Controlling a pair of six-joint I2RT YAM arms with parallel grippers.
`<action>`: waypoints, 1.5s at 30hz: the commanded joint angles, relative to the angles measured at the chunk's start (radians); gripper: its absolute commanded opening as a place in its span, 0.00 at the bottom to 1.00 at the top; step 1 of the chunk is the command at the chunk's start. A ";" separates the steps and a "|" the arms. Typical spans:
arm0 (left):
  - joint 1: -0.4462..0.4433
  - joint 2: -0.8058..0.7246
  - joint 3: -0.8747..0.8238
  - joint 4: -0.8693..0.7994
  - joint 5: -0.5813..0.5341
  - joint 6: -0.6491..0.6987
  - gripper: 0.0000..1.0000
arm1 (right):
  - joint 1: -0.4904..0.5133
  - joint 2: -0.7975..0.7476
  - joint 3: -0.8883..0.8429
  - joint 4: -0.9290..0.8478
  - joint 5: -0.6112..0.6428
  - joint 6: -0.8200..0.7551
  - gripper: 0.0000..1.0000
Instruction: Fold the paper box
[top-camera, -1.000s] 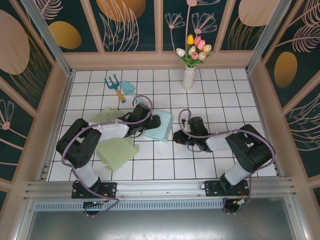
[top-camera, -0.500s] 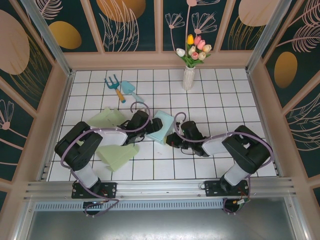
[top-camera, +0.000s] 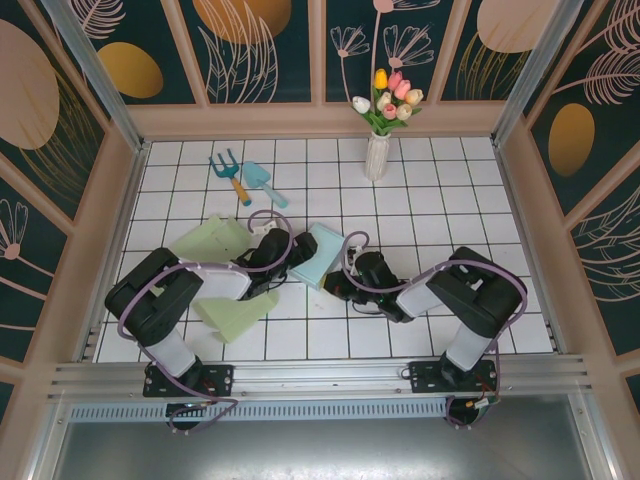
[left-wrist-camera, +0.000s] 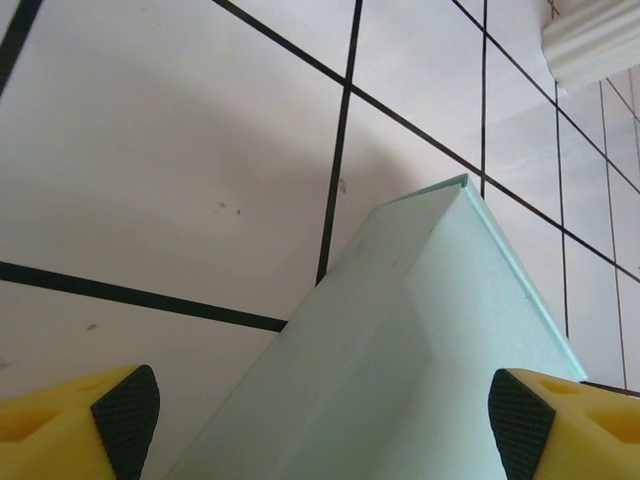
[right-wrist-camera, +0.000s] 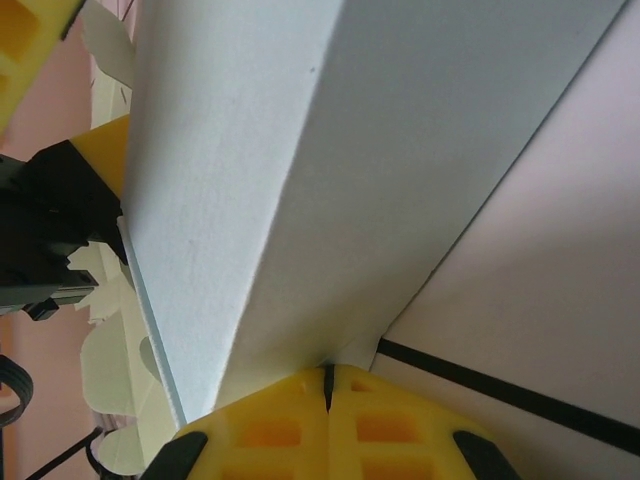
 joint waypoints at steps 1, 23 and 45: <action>-0.086 -0.002 0.073 -0.149 0.078 -0.052 0.88 | 0.055 0.000 0.017 0.174 -0.042 0.014 0.02; 0.013 0.084 0.370 -0.340 0.050 0.351 0.91 | -0.247 -0.441 0.016 -0.534 0.090 -0.310 0.03; 0.009 0.323 0.543 -0.314 0.237 0.399 0.89 | -0.417 0.007 0.164 -0.325 -0.158 -0.354 0.02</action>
